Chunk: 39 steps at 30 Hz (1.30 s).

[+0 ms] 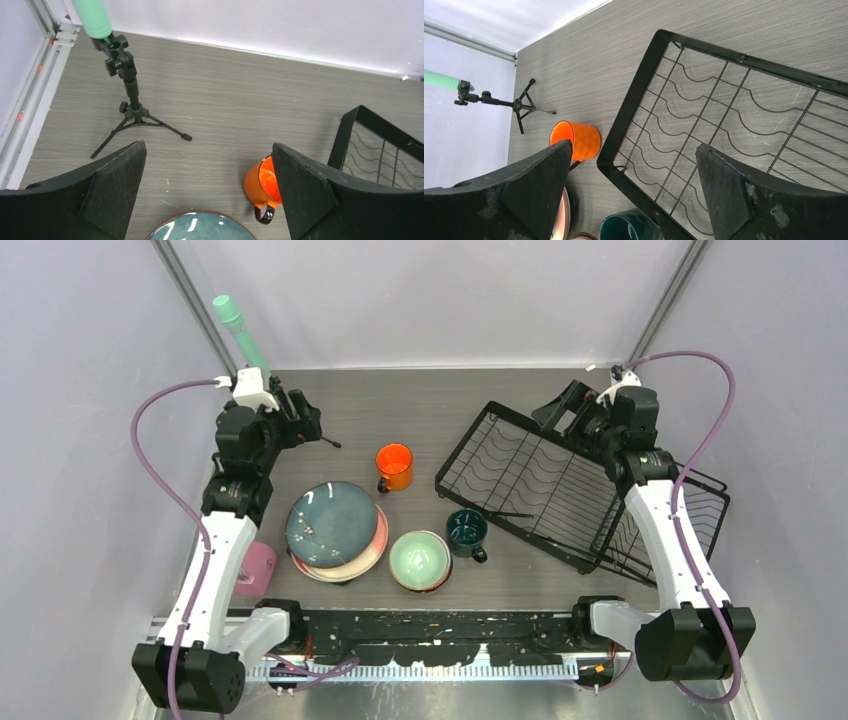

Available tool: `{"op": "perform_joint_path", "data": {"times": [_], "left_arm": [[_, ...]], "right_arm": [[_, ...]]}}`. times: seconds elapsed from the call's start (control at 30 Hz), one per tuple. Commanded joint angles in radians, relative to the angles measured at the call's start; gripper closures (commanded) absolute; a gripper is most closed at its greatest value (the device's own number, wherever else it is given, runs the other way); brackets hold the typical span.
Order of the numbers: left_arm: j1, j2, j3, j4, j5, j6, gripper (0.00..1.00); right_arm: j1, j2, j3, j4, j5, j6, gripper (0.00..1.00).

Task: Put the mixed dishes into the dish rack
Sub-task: Move the dish rack to the center of the board.

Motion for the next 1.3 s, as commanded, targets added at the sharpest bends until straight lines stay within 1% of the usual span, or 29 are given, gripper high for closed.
{"op": "perform_joint_path", "data": {"times": [0.0,0.07,0.1,0.13,0.17,0.2,0.23,0.27,0.3,0.37,0.4,0.43,0.47,0.5,0.53,0.6,0.7,0.73,0.77,0.8,0.87,0.93,1.03,1.1,1.13,1.27], "left_arm": [[0.007,-0.056,-0.012,0.129,0.074,0.023,0.00],[0.006,-0.089,-0.025,0.147,0.156,0.079,0.00],[0.007,-0.101,-0.038,0.166,0.157,0.058,0.00],[0.007,-0.109,-0.046,0.169,0.118,-0.001,0.00],[0.006,-0.117,-0.050,0.144,0.050,-0.104,0.00],[0.006,-0.126,-0.052,0.089,-0.044,-0.219,0.00],[0.007,-0.139,-0.059,0.052,-0.108,-0.289,0.00],[0.006,-0.157,-0.085,0.071,-0.118,-0.284,0.00],[0.006,-0.183,-0.116,0.119,-0.091,-0.273,0.00],[0.007,-0.255,-0.182,0.171,-0.087,-0.348,0.00],[0.006,-0.296,-0.224,0.229,-0.090,-0.371,0.00],[0.006,-0.339,-0.273,0.288,-0.077,-0.373,0.00],[0.007,-0.372,-0.311,0.342,-0.050,-0.361,0.00],[0.007,-0.390,-0.334,0.382,-0.010,-0.334,0.00],[0.006,-0.393,-0.334,0.396,0.061,-0.309,0.00],[0.006,-0.353,-0.275,0.342,0.183,-0.277,0.00],[0.007,-0.230,-0.149,0.217,0.347,-0.232,0.00],[0.007,-0.199,-0.121,0.193,0.396,-0.228,0.00],[0.006,-0.175,-0.102,0.187,0.443,-0.229,0.00],[0.007,-0.158,-0.096,0.193,0.483,-0.234,0.00],[0.006,-0.144,-0.106,0.220,0.538,-0.252,0.00],[0.006,-0.145,-0.122,0.249,0.552,-0.264,0.00],[0.007,-0.154,-0.135,0.255,0.551,-0.265,0.00],[0.006,-0.158,-0.137,0.252,0.551,-0.260,0.00],[0.006,-0.158,-0.137,0.247,0.554,-0.255,0.00],[0.007,-0.162,-0.146,0.228,0.559,-0.241,0.00]], "right_arm": [[-0.004,0.012,0.059,-0.043,0.019,-0.030,0.00],[-0.004,0.018,0.063,-0.068,0.098,-0.030,0.00],[-0.004,0.019,0.061,-0.081,0.207,0.006,0.00],[-0.004,0.019,0.061,-0.090,0.304,0.050,0.00],[-0.004,0.019,0.062,-0.117,0.473,0.152,0.00],[-0.004,0.018,0.061,-0.129,0.536,0.194,0.00],[-0.004,0.017,0.057,-0.135,0.596,0.235,0.00],[-0.004,0.016,0.054,-0.133,0.604,0.242,0.00],[-0.004,0.016,0.046,-0.122,0.598,0.252,0.00],[-0.004,0.013,0.033,-0.106,0.577,0.272,0.00],[-0.004,0.013,0.029,-0.105,0.578,0.285,0.00],[-0.004,0.012,0.023,-0.126,0.617,0.323,0.00],[-0.004,0.008,0.020,-0.147,0.657,0.364,0.00],[-0.004,0.004,0.016,-0.198,0.739,0.452,0.00],[-0.004,-0.005,0.002,-0.209,0.768,0.479,0.00],[-0.004,-0.018,-0.014,-0.222,0.826,0.497,0.00],[-0.004,-0.019,-0.012,-0.270,0.943,0.512,0.00],[-0.004,-0.015,0.003,-0.292,1.007,0.534,0.00],[-0.004,-0.009,0.012,-0.347,1.038,0.551,0.00],[-0.004,-0.008,0.021,-0.369,1.098,0.571,0.00],[-0.004,-0.009,0.017,-0.400,1.155,0.569,0.00],[-0.011,-0.008,0.013,-0.402,1.182,0.544,0.00],[-0.043,0.010,0.006,-0.396,1.169,0.521,0.00],[-0.092,0.024,-0.020,-0.351,1.109,0.462,0.00],[-0.103,0.029,-0.027,-0.312,1.052,0.444,0.00],[-0.133,0.075,-0.030,-0.254,0.925,0.375,0.00]]}}
